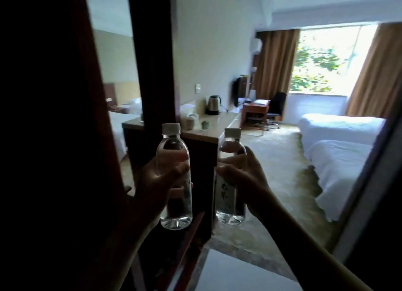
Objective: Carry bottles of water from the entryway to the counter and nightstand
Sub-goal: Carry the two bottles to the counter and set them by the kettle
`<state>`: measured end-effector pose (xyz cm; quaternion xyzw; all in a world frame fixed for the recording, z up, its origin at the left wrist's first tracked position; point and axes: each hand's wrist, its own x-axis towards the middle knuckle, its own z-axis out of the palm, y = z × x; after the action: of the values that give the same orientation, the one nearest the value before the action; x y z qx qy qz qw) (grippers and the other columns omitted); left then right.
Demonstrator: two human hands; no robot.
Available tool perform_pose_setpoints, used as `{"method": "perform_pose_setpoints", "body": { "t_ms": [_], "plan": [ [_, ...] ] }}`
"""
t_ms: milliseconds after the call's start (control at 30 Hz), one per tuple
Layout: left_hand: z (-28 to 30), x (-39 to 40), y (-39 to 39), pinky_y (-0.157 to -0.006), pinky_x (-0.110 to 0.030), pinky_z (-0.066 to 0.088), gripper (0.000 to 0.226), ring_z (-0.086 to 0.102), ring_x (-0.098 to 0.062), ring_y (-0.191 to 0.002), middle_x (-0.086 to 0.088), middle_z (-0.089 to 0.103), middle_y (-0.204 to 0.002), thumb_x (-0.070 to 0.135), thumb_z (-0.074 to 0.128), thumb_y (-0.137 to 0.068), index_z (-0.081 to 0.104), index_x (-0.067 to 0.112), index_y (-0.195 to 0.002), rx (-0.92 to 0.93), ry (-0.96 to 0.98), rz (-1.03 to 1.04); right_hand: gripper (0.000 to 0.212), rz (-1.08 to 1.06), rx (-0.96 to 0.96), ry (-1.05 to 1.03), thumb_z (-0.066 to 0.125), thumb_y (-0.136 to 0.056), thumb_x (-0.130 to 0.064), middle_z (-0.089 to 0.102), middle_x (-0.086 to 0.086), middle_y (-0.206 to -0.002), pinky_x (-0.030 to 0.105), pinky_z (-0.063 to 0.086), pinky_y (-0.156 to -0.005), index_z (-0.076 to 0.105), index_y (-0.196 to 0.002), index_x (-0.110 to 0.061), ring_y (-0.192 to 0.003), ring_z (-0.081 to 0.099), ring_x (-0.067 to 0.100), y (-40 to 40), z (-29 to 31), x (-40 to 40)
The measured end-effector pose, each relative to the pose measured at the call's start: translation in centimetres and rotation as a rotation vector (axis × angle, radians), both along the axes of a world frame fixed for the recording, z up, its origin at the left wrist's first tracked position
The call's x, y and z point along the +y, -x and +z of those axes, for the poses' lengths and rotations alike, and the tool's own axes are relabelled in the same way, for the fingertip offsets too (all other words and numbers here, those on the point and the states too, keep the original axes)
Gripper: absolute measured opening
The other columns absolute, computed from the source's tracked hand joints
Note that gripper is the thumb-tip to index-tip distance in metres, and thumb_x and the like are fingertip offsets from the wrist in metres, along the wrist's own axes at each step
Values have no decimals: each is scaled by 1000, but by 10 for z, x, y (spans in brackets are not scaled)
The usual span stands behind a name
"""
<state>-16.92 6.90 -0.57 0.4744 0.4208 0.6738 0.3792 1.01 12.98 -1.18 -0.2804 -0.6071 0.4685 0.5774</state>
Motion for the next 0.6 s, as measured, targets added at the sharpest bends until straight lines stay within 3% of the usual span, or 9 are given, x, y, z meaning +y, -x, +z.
{"method": "perform_pose_setpoints", "body": {
  "t_ms": [100, 300, 433, 600],
  "plan": [
    [-1, 51, -55, -48, -32, 54, 45, 67, -25, -58, -9, 70, -74, 31, 79, -53, 70, 12, -93, -8, 26, -124, 50, -161, -22, -20, 76, -62, -11, 59, 2, -67, 24, 46, -54, 58, -108, -1, -56, 56, 11, -69, -5, 34],
    [-5, 147, -144, -56, -36, 58, 17, 69, -20, -62, 0, 69, -72, 23, 71, -63, 75, 36, -75, 84, 31, -281, 44, -360, -58, -81, 75, -65, -13, 62, -6, -61, 21, 51, -53, 60, -104, 0, -56, 59, 6, -167, -17, 111],
    [0, 219, -184, -52, -30, 56, 17, 71, -18, -60, -2, 70, -73, 27, 78, -59, 73, 33, -75, 85, 1, -297, 44, -308, -76, -106, 78, -66, -24, 54, 0, -62, 32, 47, -57, 51, -93, -3, -56, 51, 16, -212, -13, 181],
    [6, 313, -218, -52, -35, 55, 48, 70, -25, -59, -10, 69, -75, 35, 79, -52, 68, 12, -92, 48, -4, -258, 45, -282, -82, -120, 78, -65, -21, 60, -2, -65, 38, 52, -62, 53, -97, -2, -61, 58, 17, -252, -5, 277]
  ]
}}
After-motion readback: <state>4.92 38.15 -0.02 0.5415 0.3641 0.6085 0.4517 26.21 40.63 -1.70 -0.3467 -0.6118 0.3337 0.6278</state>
